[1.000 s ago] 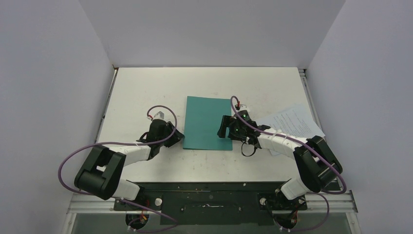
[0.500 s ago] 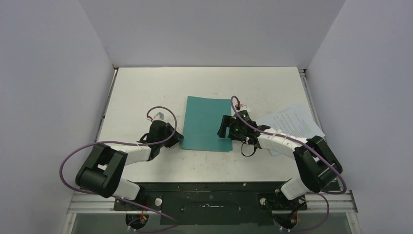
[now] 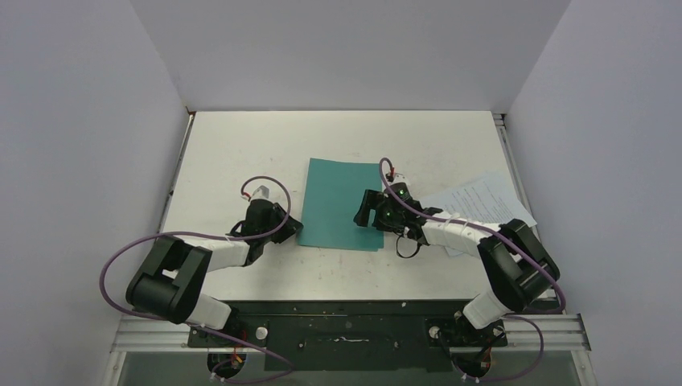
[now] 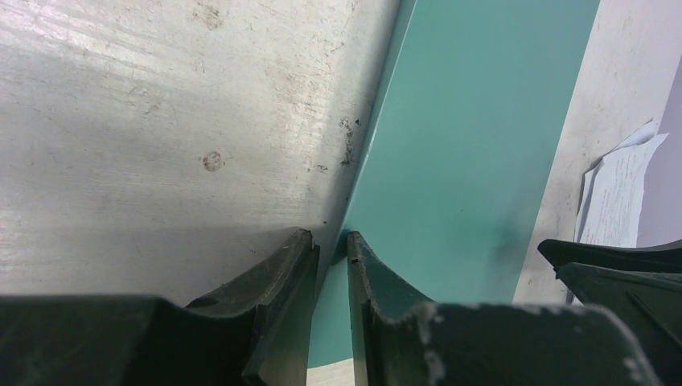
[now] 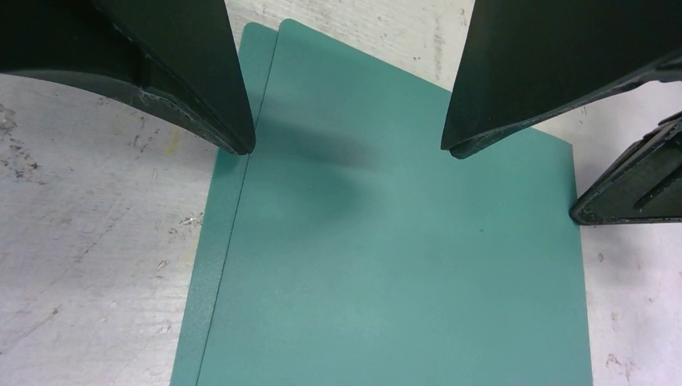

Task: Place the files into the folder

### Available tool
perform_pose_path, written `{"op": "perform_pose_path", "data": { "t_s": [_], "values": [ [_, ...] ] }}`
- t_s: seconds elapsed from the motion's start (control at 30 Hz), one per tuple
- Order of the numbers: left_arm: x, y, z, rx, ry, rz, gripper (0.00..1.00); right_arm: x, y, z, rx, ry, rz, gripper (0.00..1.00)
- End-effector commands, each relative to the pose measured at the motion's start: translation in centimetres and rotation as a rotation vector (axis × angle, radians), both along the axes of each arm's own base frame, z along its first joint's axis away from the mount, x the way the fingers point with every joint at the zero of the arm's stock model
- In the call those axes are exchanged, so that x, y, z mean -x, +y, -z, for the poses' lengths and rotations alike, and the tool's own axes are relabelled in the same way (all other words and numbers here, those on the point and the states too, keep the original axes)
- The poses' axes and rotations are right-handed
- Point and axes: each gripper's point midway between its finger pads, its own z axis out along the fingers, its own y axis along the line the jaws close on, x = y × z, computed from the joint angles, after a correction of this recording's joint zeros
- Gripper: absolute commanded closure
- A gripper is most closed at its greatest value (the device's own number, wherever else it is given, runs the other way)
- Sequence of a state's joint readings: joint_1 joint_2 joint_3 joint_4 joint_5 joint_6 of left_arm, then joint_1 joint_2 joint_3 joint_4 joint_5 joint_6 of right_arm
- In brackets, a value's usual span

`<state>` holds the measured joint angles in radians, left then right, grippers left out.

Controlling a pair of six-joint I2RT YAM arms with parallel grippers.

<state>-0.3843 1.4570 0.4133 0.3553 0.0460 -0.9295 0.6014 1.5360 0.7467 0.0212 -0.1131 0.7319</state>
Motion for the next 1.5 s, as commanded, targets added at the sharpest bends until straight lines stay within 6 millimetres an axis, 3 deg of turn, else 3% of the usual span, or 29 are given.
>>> {"op": "perform_pose_path", "data": {
  "t_s": [0.0,0.47,0.9,1.07,1.27,1.47],
  "values": [
    [4.8,3.9,6.0,-0.166,0.221,-0.042,0.80,-0.4,1.0,-0.3,-0.047,-0.029,-0.002,0.10],
    [5.1,5.2,7.2,-0.186,0.260,-0.096,0.86,0.6,-0.1,2.1,-0.013,0.004,0.014,0.10],
    [5.3,4.8,8.0,-0.174,0.284,-0.083,0.91,1.6,0.2,3.4,-0.055,0.026,0.007,0.10],
    [5.2,4.2,8.3,-0.152,0.289,-0.067,0.93,2.0,0.8,3.5,-0.097,0.024,0.000,0.00],
    [5.4,3.5,8.3,-0.123,0.296,-0.036,0.94,2.0,1.0,3.1,-0.135,0.000,-0.001,0.21],
    [5.6,2.9,8.2,-0.126,0.302,-0.012,0.95,1.9,1.5,2.0,-0.192,-0.034,-0.001,0.57]
  ]
}}
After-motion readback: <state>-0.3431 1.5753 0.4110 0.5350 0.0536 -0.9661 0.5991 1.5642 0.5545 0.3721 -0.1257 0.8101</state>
